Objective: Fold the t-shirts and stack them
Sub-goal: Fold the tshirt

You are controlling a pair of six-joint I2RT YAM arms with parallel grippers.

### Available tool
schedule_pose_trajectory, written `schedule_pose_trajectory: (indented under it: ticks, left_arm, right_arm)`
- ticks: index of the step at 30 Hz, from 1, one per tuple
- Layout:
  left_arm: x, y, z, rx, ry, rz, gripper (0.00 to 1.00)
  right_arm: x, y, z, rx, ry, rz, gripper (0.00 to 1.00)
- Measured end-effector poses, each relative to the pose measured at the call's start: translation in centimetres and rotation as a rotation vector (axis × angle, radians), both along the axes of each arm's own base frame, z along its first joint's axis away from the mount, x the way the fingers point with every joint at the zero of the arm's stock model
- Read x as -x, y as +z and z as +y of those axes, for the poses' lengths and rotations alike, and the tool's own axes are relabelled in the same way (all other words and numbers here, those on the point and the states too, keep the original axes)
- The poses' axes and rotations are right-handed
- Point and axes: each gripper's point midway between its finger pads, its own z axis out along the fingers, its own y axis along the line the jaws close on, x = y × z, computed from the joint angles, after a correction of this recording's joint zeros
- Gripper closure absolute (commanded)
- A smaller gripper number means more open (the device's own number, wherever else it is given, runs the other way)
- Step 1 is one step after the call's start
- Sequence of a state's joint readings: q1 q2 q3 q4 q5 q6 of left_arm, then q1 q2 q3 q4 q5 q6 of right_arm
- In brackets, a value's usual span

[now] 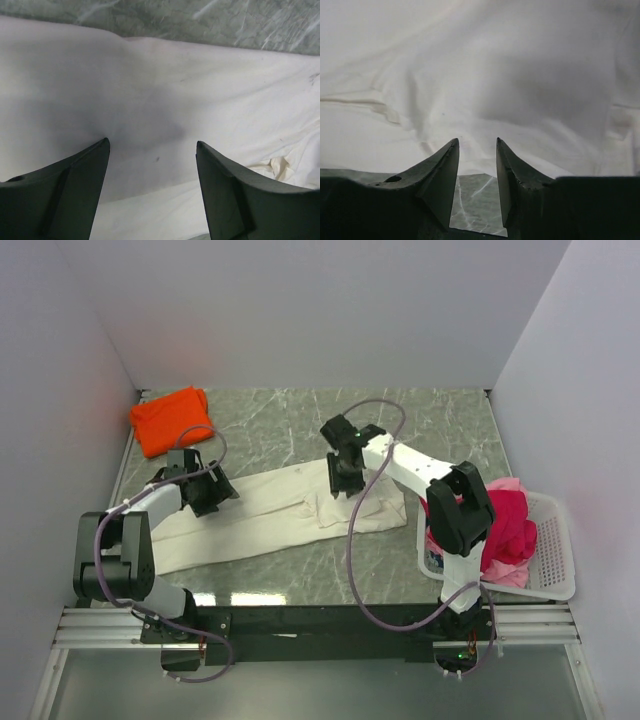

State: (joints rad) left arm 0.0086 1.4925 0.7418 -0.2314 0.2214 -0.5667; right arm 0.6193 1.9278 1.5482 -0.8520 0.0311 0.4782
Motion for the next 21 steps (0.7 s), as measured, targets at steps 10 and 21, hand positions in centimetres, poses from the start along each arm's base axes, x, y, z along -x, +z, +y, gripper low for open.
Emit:
schedule_pose_trajectory:
  ticks: [10, 21]
  left_arm:
    - [1.2, 0.1, -0.3, 0.016, 0.015, 0.005, 0.24]
    - [3.1, 2.1, -1.2, 0.034, -0.001, -0.011, 0.23]
  right_arm:
    - [1.8, -4.5, -3.5, 0.062, -0.141, 0.096, 0.59]
    - [-1.1, -1.6, -3.8, 0.029, -0.168, 0.038, 0.59]
